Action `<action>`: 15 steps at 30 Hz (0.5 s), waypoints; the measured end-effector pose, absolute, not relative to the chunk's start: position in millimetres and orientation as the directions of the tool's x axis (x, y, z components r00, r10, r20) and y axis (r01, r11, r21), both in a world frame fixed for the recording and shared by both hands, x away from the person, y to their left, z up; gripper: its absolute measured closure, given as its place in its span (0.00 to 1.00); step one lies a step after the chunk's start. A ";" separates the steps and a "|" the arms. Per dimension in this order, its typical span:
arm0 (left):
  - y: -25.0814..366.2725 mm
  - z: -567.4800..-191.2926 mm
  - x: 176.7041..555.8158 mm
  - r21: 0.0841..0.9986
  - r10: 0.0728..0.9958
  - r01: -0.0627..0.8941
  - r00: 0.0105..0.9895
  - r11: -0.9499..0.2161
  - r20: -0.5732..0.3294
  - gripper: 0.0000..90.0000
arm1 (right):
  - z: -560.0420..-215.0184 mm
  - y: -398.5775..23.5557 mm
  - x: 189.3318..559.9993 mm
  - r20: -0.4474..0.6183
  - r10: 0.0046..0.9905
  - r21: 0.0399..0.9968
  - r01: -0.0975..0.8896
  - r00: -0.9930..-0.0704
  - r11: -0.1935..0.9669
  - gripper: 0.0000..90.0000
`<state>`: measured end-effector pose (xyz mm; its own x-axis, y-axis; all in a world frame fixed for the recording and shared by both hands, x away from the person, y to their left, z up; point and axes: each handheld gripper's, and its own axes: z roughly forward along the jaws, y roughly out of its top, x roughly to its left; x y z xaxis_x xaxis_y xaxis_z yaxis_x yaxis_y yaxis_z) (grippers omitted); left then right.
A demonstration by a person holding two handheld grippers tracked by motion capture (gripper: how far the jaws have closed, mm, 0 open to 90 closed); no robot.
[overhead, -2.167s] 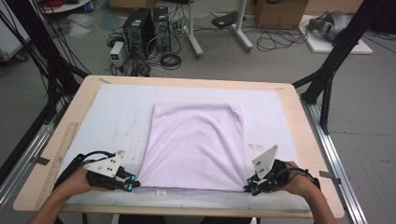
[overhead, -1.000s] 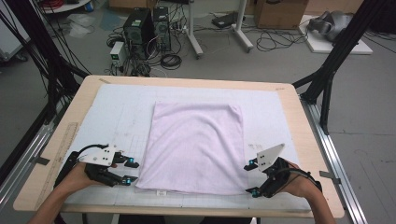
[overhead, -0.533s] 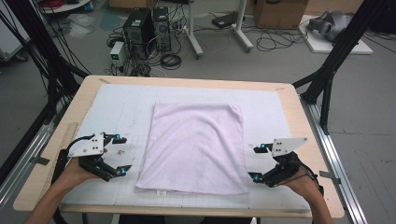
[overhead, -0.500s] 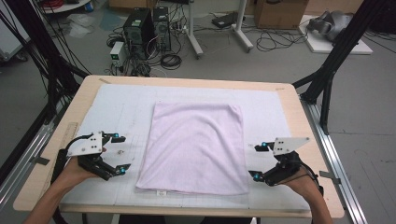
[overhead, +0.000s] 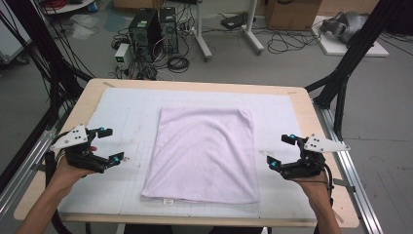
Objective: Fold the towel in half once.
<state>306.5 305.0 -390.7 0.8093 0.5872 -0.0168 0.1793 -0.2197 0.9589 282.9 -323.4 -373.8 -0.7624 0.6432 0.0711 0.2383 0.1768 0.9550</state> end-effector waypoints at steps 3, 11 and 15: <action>309.4 -389.7 305.4 0.962 0.596 0.184 0.803 -0.204 -0.027 0.02 | -374.9 -323.4 282.7 0.082 0.657 0.956 0.246 -0.750 0.162 0.02; 314.8 -390.3 303.1 0.965 0.598 0.175 0.801 -0.195 -0.024 0.02 | -376.8 -325.4 282.9 0.069 0.674 0.956 0.241 -0.735 0.165 0.02; 313.3 -391.3 304.3 0.965 0.594 0.169 0.804 -0.200 -0.018 0.02 | -376.6 -326.1 283.4 0.069 0.677 0.957 0.240 -0.733 0.162 0.02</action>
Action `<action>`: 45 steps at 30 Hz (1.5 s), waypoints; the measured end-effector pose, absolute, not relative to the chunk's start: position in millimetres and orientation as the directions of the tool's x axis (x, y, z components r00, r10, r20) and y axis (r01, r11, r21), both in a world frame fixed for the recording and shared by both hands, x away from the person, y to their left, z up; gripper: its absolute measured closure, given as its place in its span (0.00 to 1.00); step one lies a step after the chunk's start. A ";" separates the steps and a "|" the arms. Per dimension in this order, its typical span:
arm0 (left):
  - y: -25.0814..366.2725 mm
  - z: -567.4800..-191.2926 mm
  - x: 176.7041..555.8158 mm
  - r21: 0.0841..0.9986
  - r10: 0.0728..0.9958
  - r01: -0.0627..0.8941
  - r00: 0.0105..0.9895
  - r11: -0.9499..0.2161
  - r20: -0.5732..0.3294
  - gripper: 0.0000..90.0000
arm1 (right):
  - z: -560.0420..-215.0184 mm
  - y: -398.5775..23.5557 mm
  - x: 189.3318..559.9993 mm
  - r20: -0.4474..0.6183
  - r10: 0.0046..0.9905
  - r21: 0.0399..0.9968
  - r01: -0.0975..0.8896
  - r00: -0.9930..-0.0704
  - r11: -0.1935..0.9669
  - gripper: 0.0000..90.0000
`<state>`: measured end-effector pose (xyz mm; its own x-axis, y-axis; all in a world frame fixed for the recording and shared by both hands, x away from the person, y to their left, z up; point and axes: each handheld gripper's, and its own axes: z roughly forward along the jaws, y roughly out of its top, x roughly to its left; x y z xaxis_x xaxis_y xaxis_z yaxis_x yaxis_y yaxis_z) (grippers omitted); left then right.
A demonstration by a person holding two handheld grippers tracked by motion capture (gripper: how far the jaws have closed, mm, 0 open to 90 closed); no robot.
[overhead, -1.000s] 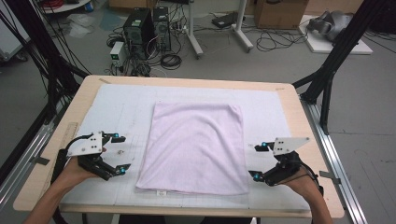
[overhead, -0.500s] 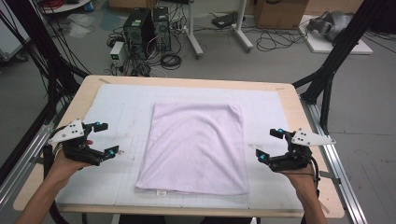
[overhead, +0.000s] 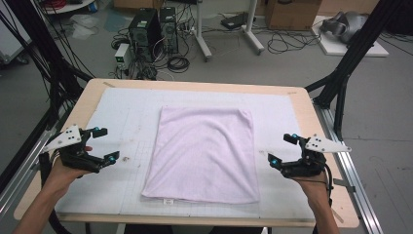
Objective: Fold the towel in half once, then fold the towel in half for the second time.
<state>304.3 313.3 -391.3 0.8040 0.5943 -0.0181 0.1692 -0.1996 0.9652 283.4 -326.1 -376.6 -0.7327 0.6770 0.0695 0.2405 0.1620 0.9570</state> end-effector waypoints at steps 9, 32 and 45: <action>313.1 -389.9 305.8 0.966 0.594 0.165 0.804 -0.201 -0.014 0.02 | -373.9 -328.4 284.5 0.058 0.684 0.956 0.238 -0.727 0.172 0.02; 306.6 -378.9 316.4 0.967 0.582 0.145 0.813 -0.211 0.006 0.02 | -357.6 -321.6 306.3 0.001 0.688 0.947 0.221 -0.726 0.231 0.02; 292.8 -360.7 352.6 0.965 0.577 0.125 0.816 -0.230 0.032 0.02 | -340.9 -312.8 354.7 -0.004 0.704 0.934 0.249 -0.710 0.256 0.02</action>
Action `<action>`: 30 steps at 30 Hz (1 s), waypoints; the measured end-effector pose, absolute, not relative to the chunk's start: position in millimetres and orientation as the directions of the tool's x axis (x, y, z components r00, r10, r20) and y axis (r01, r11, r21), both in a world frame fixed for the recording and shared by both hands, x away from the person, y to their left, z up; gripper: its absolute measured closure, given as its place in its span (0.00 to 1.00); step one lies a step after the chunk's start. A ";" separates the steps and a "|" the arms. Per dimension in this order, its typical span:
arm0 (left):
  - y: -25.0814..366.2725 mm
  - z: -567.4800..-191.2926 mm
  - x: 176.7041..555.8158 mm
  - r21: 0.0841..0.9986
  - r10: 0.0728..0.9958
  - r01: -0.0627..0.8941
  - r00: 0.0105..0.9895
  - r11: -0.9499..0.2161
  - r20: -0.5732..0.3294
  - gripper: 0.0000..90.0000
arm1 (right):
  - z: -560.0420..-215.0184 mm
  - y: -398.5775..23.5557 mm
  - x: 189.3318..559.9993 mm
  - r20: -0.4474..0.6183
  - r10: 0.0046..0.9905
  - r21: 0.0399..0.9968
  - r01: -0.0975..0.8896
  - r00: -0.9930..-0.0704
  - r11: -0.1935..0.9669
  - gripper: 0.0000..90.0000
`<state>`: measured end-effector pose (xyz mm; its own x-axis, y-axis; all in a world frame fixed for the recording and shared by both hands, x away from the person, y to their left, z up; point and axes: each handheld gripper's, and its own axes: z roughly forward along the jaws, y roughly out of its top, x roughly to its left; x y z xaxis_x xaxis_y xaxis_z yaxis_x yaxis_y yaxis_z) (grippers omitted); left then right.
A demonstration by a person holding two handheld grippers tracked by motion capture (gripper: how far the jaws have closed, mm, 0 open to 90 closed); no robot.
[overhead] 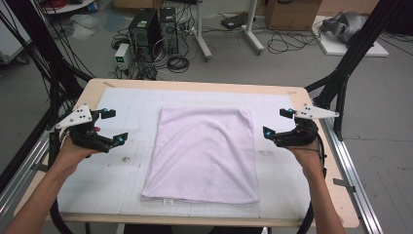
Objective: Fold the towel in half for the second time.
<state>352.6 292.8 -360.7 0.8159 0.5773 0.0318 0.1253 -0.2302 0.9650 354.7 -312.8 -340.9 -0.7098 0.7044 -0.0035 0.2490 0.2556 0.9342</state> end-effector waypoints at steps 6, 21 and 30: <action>288.0 -358.8 374.8 0.957 0.576 0.149 0.817 -0.250 0.023 0.02 | -331.0 -310.3 380.4 -0.009 0.725 0.930 0.260 -0.689 0.259 0.02; 271.3 -343.5 415.4 0.954 0.556 0.128 0.830 -0.272 0.047 0.02 | -321.0 -296.5 448.6 0.035 0.739 0.888 0.360 -0.673 0.285 0.02; 269.2 -354.3 431.3 0.952 0.555 0.146 0.832 -0.270 0.030 0.02 | -318.0 -286.1 479.6 0.023 0.738 0.858 0.392 -0.674 0.331 0.02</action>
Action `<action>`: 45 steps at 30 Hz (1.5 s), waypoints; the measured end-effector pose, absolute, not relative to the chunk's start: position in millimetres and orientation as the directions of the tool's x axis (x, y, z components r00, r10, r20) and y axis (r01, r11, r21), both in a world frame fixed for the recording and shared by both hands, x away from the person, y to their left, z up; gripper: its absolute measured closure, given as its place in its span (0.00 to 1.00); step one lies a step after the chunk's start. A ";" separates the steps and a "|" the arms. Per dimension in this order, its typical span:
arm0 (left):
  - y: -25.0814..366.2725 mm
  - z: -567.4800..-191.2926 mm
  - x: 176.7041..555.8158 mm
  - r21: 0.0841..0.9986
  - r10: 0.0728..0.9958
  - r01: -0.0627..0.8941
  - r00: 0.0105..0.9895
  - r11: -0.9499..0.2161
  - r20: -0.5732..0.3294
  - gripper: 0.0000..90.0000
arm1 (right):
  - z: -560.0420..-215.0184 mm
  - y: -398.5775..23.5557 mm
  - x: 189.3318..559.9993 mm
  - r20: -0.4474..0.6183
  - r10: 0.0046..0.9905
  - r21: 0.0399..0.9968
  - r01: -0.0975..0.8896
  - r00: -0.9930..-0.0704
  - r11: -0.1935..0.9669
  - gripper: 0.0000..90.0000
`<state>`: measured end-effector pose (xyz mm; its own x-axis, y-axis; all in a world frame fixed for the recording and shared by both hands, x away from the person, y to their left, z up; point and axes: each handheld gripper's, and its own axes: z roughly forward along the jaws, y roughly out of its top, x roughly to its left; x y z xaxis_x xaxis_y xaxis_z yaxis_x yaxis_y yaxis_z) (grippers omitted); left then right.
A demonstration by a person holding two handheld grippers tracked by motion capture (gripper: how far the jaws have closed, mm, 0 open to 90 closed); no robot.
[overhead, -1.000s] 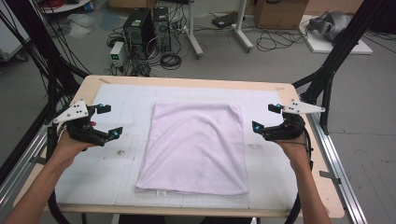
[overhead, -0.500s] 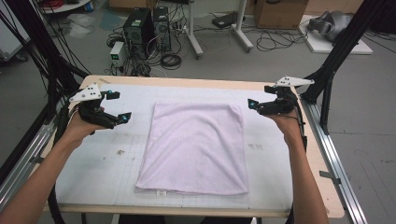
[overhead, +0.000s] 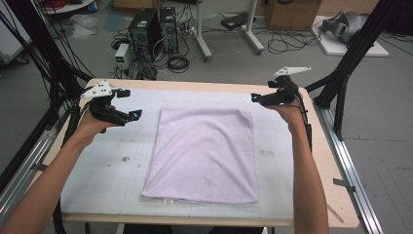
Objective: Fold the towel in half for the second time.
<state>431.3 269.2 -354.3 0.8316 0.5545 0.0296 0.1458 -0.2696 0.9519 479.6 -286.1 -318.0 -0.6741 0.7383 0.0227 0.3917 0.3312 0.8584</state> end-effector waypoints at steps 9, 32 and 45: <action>256.1 -340.9 445.5 0.944 0.540 0.141 0.840 -0.297 0.045 0.02 | -313.4 -280.3 502.4 0.020 0.744 0.829 0.427 -0.668 0.361 0.02; 225.8 -342.5 509.2 0.903 0.561 0.235 0.828 -0.361 0.009 0.02 | -343.4 -267.3 528.1 0.031 0.755 0.763 0.503 -0.655 0.406 0.02; 214.3 -368.3 521.3 0.875 0.557 0.299 0.830 -0.382 -0.040 0.02 | -361.0 -271.7 537.7 0.042 0.710 0.705 0.525 -0.703 0.477 0.15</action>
